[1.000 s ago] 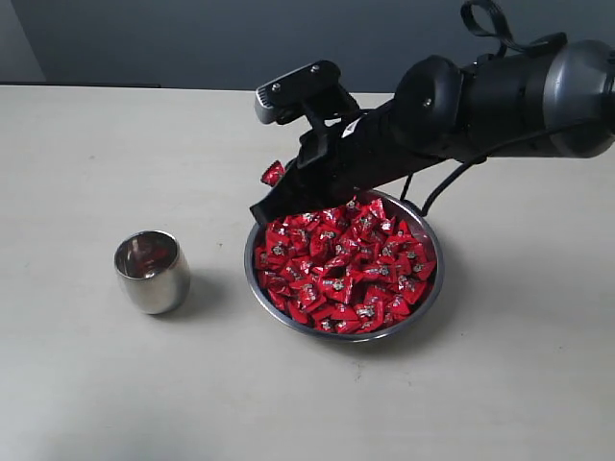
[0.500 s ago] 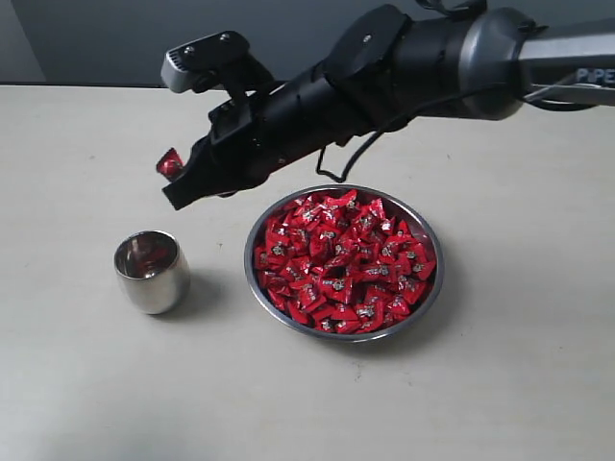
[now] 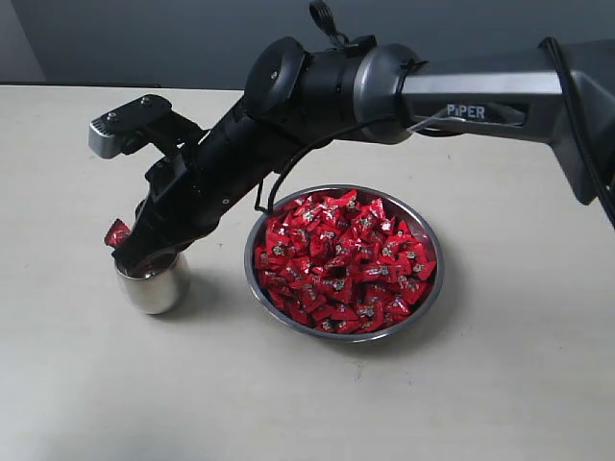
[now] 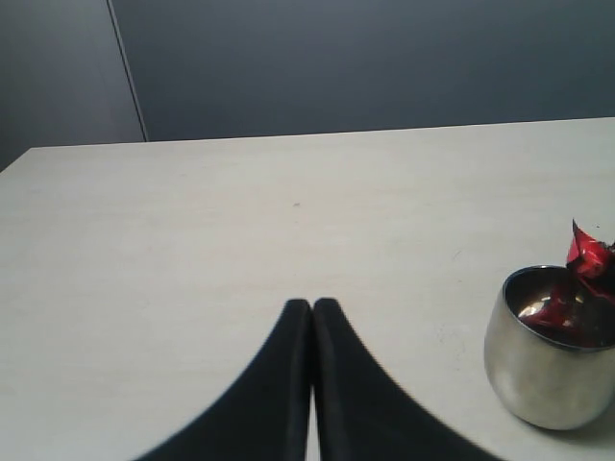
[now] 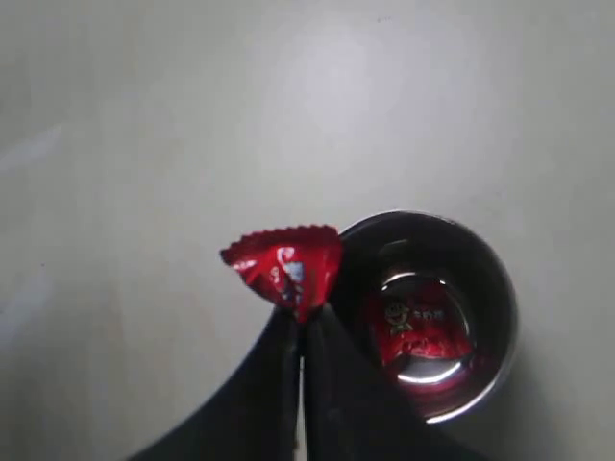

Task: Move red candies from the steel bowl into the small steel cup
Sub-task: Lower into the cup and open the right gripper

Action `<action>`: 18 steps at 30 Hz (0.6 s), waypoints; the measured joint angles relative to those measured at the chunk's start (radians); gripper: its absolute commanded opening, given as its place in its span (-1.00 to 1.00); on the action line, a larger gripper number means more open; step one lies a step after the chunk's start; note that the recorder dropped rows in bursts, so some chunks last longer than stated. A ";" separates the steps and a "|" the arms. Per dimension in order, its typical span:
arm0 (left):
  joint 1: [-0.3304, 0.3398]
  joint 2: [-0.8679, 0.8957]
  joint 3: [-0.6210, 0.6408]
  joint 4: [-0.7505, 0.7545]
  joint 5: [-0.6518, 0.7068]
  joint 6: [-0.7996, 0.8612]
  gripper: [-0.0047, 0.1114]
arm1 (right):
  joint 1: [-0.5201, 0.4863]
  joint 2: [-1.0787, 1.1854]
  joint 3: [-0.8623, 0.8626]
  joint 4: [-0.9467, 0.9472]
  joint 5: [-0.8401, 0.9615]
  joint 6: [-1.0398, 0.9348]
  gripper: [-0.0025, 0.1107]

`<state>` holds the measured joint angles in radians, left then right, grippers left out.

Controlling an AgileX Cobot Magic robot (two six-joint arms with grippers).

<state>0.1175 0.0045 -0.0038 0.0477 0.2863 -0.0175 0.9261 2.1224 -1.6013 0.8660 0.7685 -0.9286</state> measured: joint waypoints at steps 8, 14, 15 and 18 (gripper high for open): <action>0.000 0.000 0.000 0.000 0.000 0.000 -0.91 | 0.000 0.001 -0.002 -0.039 -0.034 0.032 -0.97; 0.000 0.000 0.000 0.000 0.000 0.000 -0.91 | 0.000 0.001 -0.002 -0.044 -0.040 0.043 -0.97; 0.000 0.000 0.000 0.000 0.000 0.000 -0.91 | 0.000 0.001 -0.002 -0.044 -0.040 0.043 -0.97; 0.000 0.000 0.000 0.000 0.000 0.000 -0.91 | 0.000 0.001 -0.002 -0.044 -0.048 0.049 -0.97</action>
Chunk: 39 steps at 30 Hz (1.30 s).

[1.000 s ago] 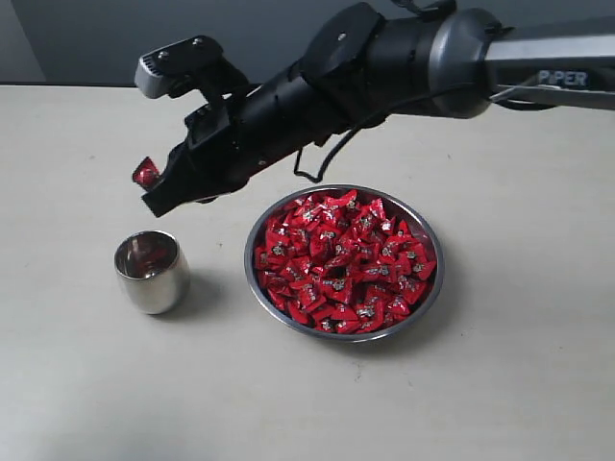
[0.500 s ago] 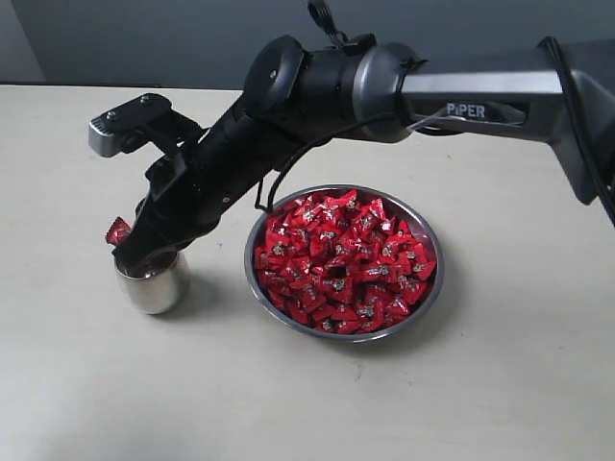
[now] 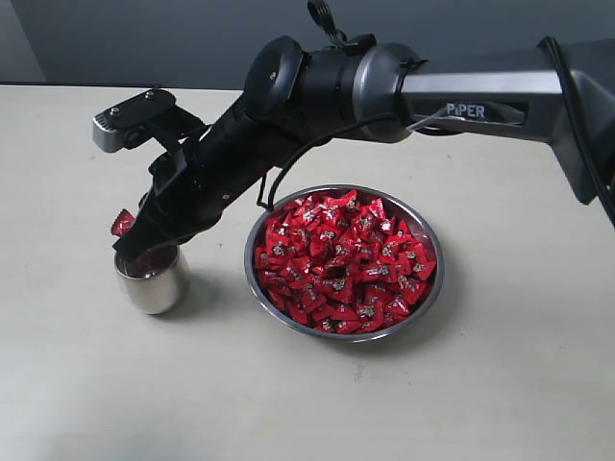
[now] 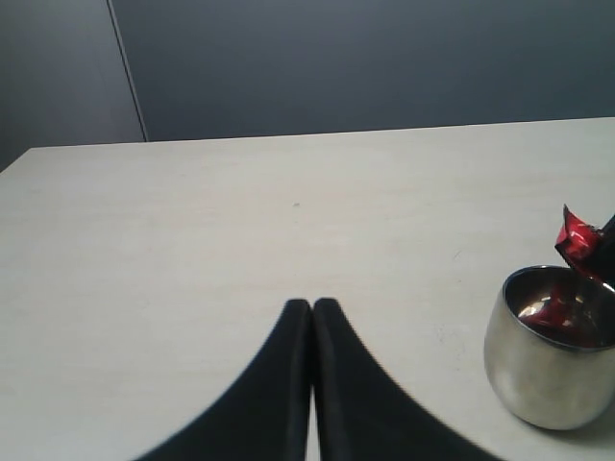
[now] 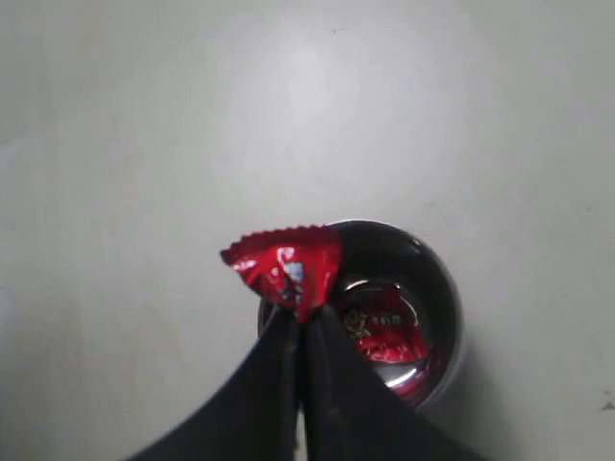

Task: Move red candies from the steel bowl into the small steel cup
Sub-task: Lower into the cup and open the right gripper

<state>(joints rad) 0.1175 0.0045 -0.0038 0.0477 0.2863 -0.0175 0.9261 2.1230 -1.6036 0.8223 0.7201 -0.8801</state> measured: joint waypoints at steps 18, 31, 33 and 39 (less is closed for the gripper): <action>0.000 0.000 0.000 0.000 0.000 0.000 -0.91 | 0.000 0.000 0.000 -0.008 -0.005 0.018 -0.97; 0.000 0.000 0.000 0.000 0.000 0.000 -0.91 | 0.000 0.000 0.000 -0.012 0.011 0.023 -0.57; 0.000 0.000 0.000 0.000 0.000 0.000 -0.91 | 0.000 0.000 0.000 -0.012 0.011 0.023 -0.40; 0.000 0.000 0.000 0.000 0.000 0.000 -0.91 | 0.000 0.000 0.000 -0.012 0.011 0.023 -0.35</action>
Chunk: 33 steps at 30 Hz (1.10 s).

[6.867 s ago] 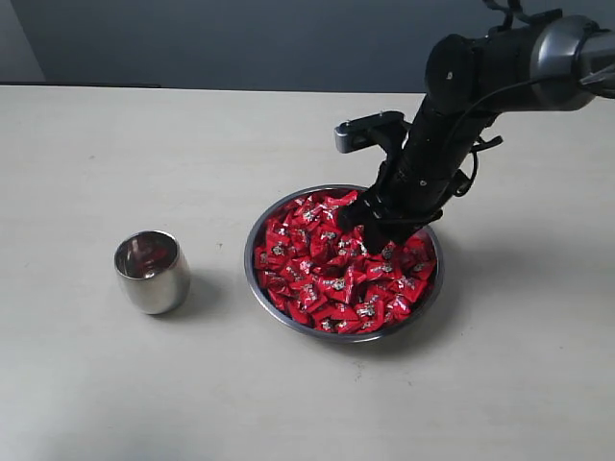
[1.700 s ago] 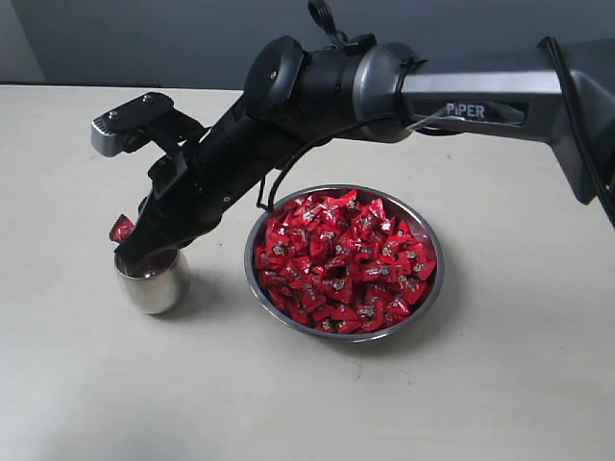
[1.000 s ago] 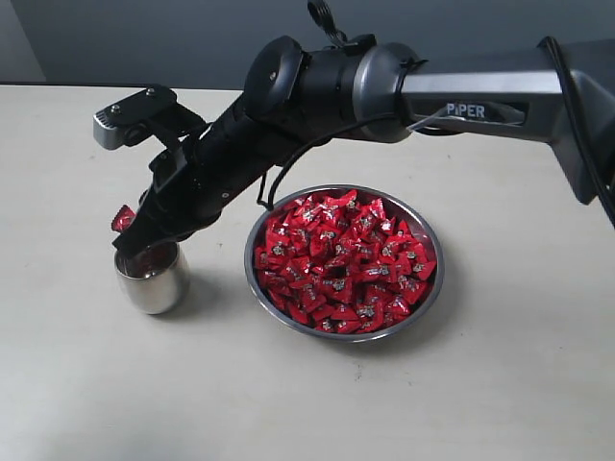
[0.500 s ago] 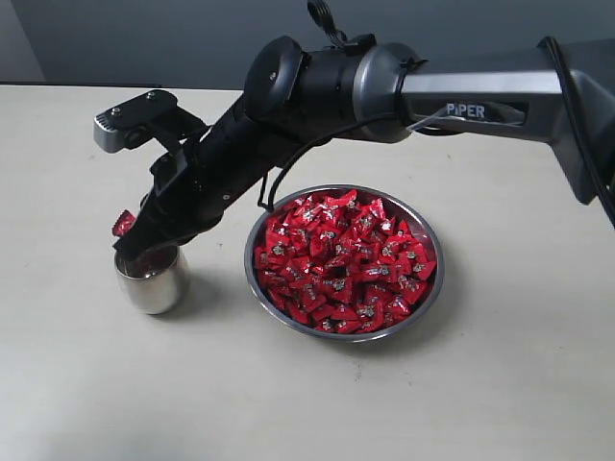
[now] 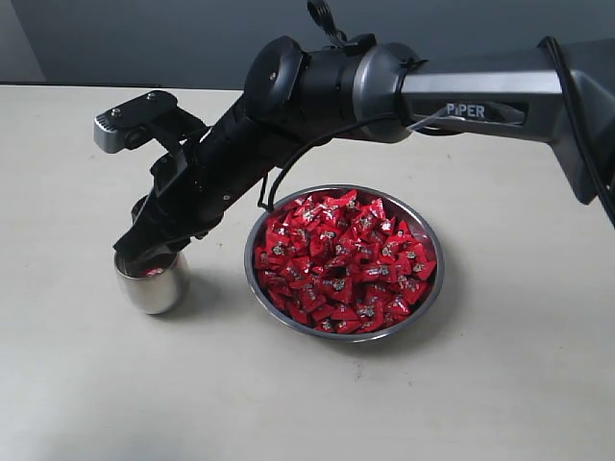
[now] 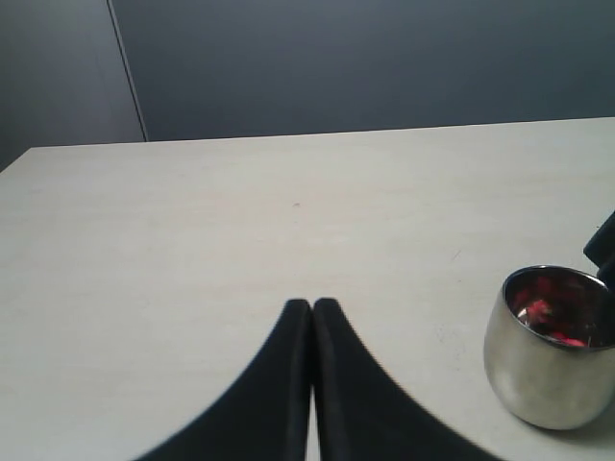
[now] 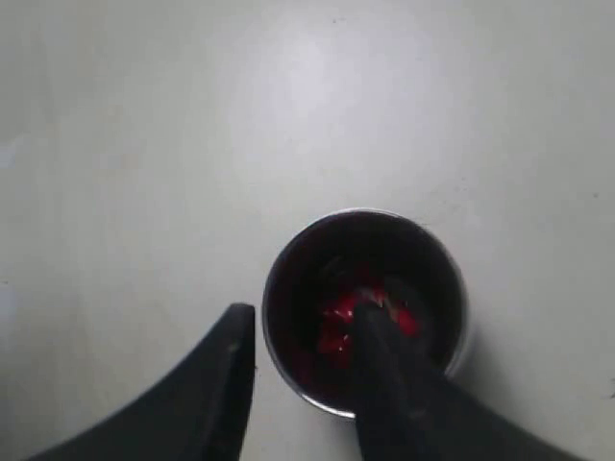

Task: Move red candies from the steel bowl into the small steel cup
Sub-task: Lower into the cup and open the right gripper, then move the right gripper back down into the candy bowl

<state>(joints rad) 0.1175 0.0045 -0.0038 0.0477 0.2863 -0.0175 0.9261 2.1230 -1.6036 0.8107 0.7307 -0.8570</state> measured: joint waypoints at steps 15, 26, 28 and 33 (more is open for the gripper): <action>0.000 0.000 0.000 0.000 0.000 0.000 -0.91 | 0.000 0.000 0.000 0.000 -0.016 0.031 -0.96; 0.000 0.000 0.000 0.000 0.000 0.000 -0.91 | -0.018 -0.143 0.228 0.009 -0.365 0.045 -0.97; 0.000 0.000 0.000 0.000 0.000 0.000 -0.91 | -0.067 -0.217 0.341 0.027 -0.436 0.045 -0.97; 0.000 0.000 0.000 0.000 0.000 0.000 -0.91 | -0.220 -0.400 0.575 0.054 -0.538 0.045 -0.97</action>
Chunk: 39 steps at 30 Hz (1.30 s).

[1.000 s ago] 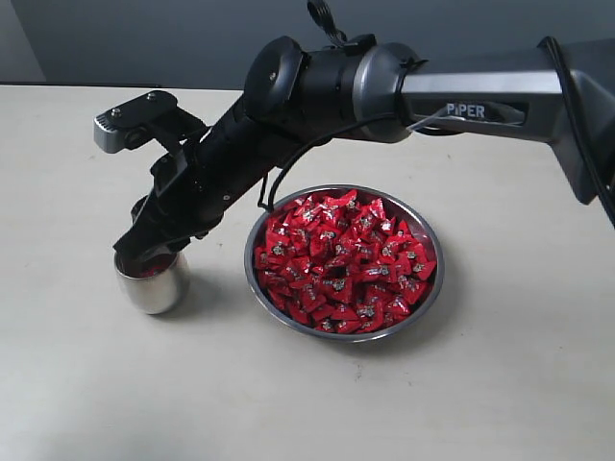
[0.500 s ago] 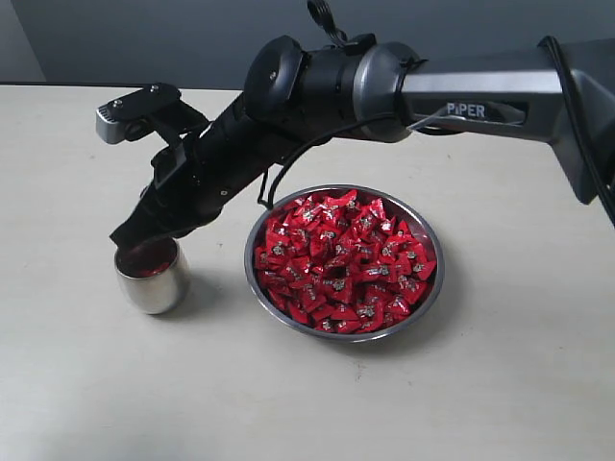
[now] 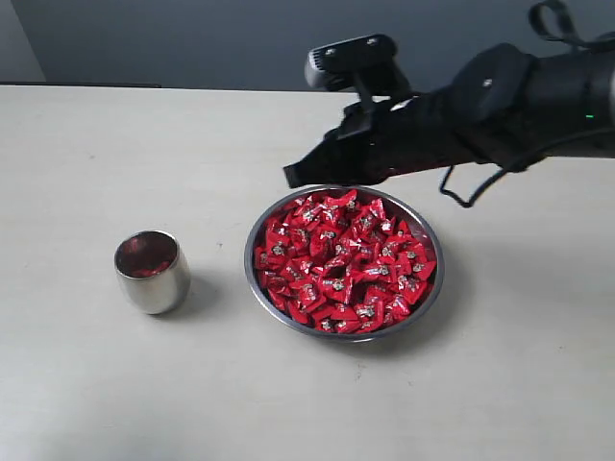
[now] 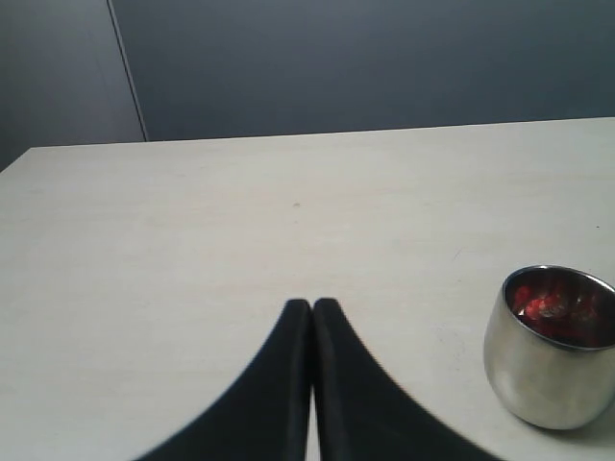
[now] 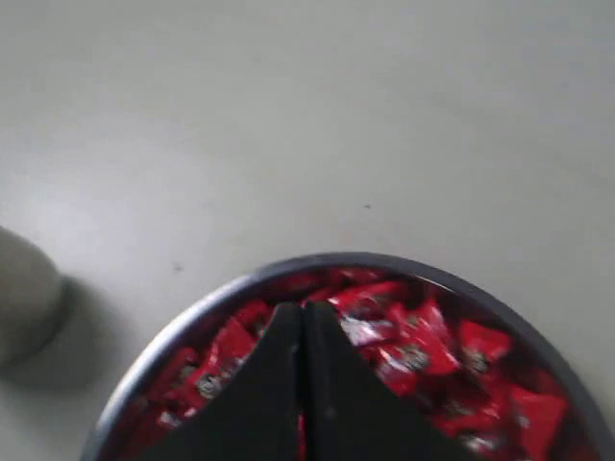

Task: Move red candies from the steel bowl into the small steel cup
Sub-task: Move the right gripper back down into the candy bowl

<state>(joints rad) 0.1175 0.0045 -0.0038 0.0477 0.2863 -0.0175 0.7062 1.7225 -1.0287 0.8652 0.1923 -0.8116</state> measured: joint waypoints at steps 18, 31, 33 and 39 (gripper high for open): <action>0.000 0.000 0.000 0.000 0.000 0.000 -0.91 | -0.072 -0.005 0.013 -0.534 0.475 0.119 -0.97; 0.000 0.000 0.000 0.000 0.000 0.000 -0.91 | -0.072 0.170 -0.401 -0.712 0.932 0.071 -0.97; 0.000 0.000 0.000 0.000 0.000 0.000 -0.91 | -0.072 0.195 -0.405 -0.712 0.959 0.058 -0.97; 0.000 0.000 0.000 0.000 0.000 0.000 -0.91 | -0.072 0.249 -0.407 -0.637 0.991 -0.048 -0.97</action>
<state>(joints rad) 0.1175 0.0045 -0.0038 0.0477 0.2863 -0.0175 0.6345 1.9711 -1.4360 0.2282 1.1837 -0.8598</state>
